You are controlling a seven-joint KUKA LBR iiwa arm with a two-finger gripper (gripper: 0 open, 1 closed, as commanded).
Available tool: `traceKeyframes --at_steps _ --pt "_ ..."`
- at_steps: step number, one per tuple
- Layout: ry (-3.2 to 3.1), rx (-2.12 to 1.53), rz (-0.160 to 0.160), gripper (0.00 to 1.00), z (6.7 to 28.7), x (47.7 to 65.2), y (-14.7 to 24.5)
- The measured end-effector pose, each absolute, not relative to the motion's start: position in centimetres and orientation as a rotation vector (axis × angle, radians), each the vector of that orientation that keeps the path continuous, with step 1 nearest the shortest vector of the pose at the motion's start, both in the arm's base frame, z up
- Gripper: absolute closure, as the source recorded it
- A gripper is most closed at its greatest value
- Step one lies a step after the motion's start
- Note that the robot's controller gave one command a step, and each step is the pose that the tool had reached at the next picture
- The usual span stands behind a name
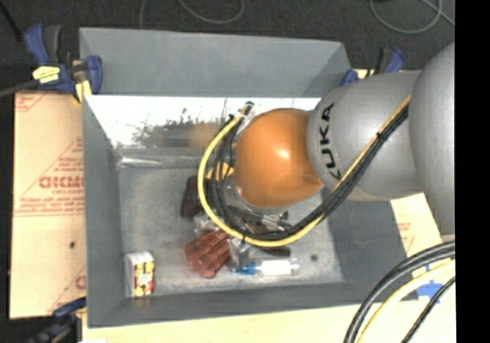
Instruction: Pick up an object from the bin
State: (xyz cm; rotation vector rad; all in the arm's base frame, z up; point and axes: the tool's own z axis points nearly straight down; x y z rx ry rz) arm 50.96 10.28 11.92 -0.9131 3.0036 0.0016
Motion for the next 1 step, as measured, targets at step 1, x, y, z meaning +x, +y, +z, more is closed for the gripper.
traceKeyframes --at_steps 1 --pt "2.997 -0.931 0.002 1.0 14.27 51.25 9.67"
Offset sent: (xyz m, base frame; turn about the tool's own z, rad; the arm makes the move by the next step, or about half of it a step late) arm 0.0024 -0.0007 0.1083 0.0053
